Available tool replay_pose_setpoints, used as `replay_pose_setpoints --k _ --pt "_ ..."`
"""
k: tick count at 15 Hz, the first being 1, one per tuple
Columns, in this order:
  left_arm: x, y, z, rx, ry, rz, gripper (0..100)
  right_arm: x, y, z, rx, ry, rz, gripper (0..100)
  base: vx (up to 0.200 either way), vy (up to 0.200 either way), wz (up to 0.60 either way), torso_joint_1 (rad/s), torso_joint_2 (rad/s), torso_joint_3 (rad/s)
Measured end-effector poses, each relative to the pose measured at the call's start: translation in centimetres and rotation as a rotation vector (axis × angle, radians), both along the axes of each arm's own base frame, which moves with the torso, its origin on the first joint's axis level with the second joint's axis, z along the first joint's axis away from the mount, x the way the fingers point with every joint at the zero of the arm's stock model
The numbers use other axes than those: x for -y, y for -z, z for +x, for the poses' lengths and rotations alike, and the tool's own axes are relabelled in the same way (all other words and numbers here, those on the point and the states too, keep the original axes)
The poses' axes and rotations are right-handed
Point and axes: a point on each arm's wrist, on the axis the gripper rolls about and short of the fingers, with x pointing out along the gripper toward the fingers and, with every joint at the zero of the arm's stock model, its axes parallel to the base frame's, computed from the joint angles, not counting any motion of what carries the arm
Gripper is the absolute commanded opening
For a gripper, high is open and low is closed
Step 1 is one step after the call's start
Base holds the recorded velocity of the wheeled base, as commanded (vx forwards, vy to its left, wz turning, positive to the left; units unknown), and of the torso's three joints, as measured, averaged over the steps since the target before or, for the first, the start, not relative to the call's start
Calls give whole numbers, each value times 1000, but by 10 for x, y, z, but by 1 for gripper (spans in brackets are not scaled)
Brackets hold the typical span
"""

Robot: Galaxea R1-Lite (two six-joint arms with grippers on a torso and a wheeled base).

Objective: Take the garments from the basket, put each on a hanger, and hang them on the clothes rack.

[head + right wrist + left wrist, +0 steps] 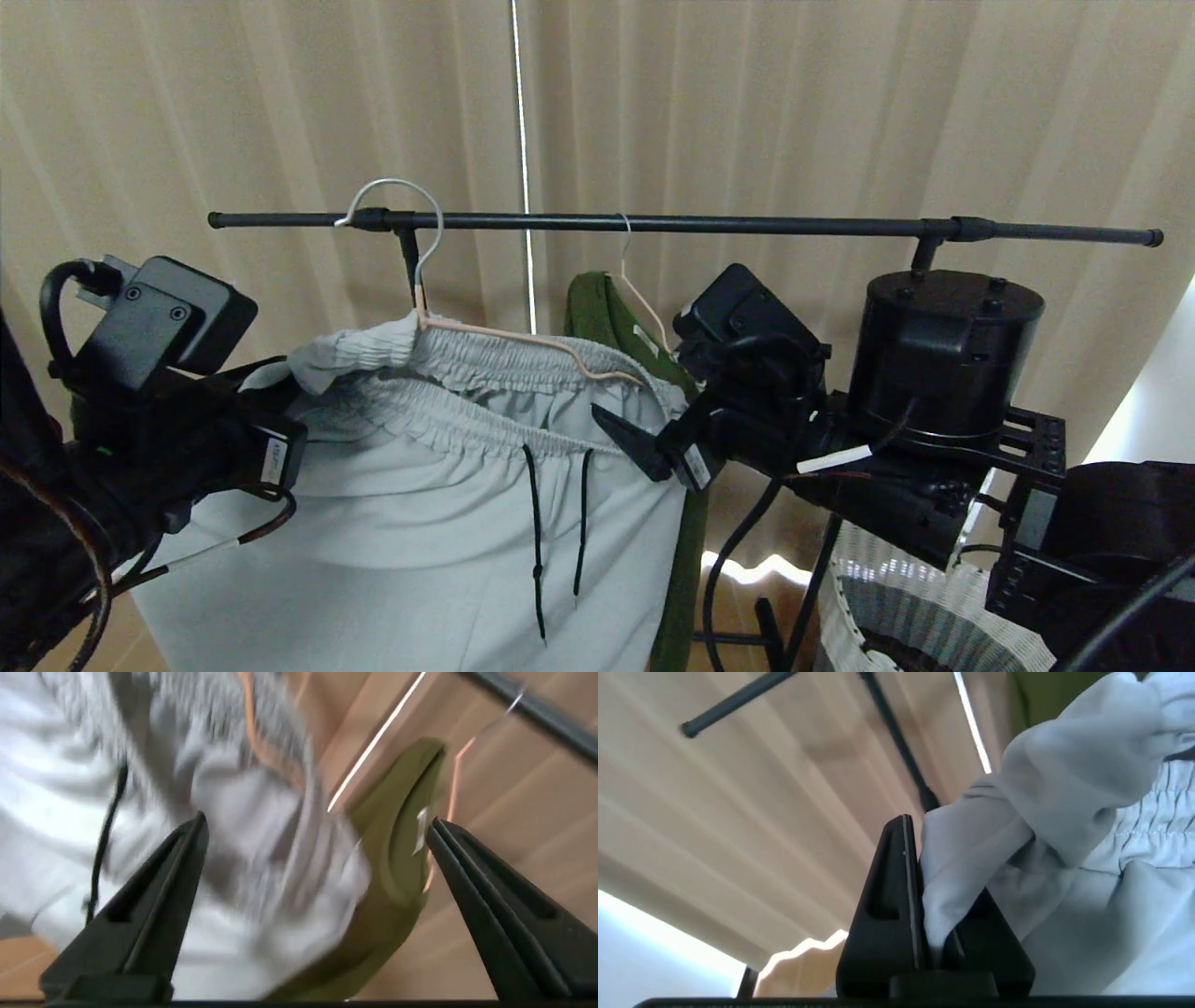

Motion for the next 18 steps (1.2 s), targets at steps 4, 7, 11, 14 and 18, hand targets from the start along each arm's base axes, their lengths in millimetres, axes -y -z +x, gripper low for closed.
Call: replay_pose_setpoints --k 4,7,11,14,18 --pt "16 4 -7 -16 87 -4 0 -10 -7 9 47 -4 -8 100 0 0 0 0 0 0" --pt "19 10 -11 -33 114 8 0 -16 -12 16 88 -5 -21 100 0 0 0 0 0 0" --pt "23 11 -14 -35 143 9 0 -19 -9 20 92 -4 -33 100 0 0 0 0 0 0" --pt "28 8 -18 -13 182 -6 0 -21 -7 22 89 -5 -35 100 0 0 0 0 0 0" --pt "31 7 -20 -2 202 -13 0 -22 -5 21 84 -7 -39 0 0 0 0 0 0 0"
